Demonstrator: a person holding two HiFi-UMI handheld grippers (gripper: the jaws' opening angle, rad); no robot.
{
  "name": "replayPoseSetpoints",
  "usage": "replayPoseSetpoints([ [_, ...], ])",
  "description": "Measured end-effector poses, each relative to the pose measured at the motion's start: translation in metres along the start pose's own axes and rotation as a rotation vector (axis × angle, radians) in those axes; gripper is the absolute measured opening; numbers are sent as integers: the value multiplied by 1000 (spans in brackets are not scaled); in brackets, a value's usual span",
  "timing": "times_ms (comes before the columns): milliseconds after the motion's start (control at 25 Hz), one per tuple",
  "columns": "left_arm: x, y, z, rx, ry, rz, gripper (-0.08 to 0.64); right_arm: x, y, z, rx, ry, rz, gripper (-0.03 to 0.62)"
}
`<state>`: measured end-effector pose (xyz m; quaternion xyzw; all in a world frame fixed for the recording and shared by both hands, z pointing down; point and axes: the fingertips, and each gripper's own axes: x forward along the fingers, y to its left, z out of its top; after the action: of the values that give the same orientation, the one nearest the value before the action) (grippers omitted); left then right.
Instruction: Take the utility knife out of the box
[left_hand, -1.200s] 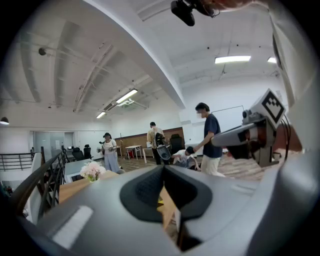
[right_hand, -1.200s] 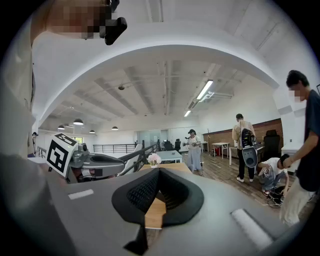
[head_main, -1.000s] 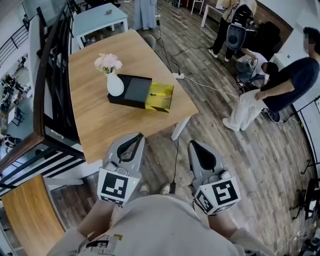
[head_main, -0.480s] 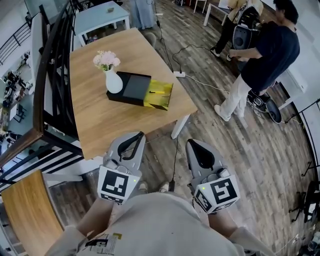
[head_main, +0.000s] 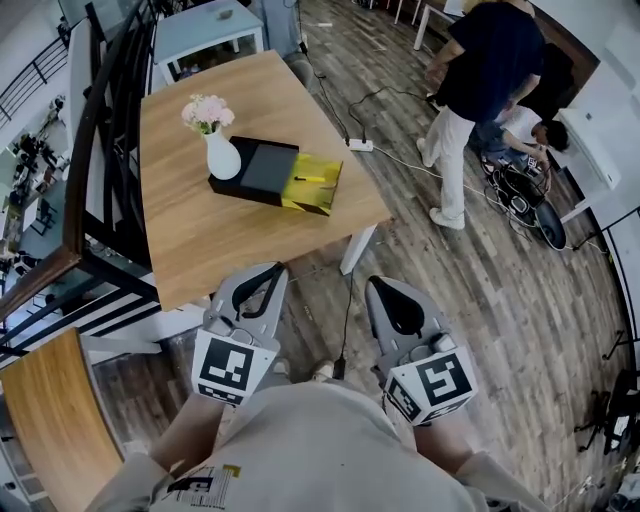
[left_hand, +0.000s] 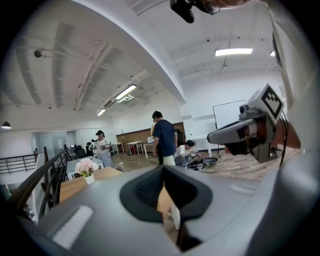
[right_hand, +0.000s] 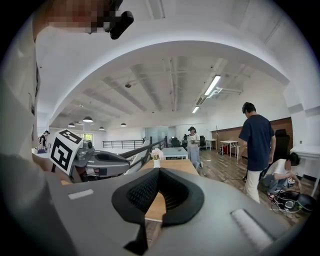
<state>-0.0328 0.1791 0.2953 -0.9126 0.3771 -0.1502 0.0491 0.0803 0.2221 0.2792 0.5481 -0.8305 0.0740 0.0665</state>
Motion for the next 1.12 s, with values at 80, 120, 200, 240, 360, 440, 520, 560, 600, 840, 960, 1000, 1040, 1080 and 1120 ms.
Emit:
replayPoseSetpoints([
  [80,3,-6,1,7,5,1,2,-3,-6,-1,1,-3,2,0],
  [120,4,-8,2,11,7,1,2,-5,-8,-2,2,-4,2,0],
  [200,4,-12,1,18,13,5,2,-7,-12,-4,9,-3,6,0],
  [240,3,-12,2,20,14,10,3,-8,-13,-5,12,-4,9,0],
  [360,3,-12,2,15,19,26,2,-11,-15,-6,-1,-14,16,0],
  [440,5,-13,-2,8,33,28,2,-11,-16,-8,5,-12,23,0],
  [520,7,-13,-5,4,44,26,2,-8,-18,-11,25,-6,35,0],
  [560,8,-12,-6,4,46,25,2,-6,-19,-13,32,-3,40,0],
  [600,10,-10,-8,3,48,24,2,-2,-19,-14,35,0,44,0],
  [840,30,10,-14,-9,39,18,2,26,-26,-15,21,8,46,0],
  [960,44,24,-20,-22,38,18,2,44,-32,-16,1,19,41,0],
  [1000,50,30,-22,-26,39,21,2,50,-35,-17,-2,23,39,0],
  [1040,56,36,-23,-30,39,23,2,57,-38,-18,-3,26,37,0],
  [1080,62,42,-25,-37,38,25,2,65,-41,-19,-3,29,35,0],
  [1120,68,47,-27,-44,37,25,2,72,-44,-21,-4,34,31,0],
])
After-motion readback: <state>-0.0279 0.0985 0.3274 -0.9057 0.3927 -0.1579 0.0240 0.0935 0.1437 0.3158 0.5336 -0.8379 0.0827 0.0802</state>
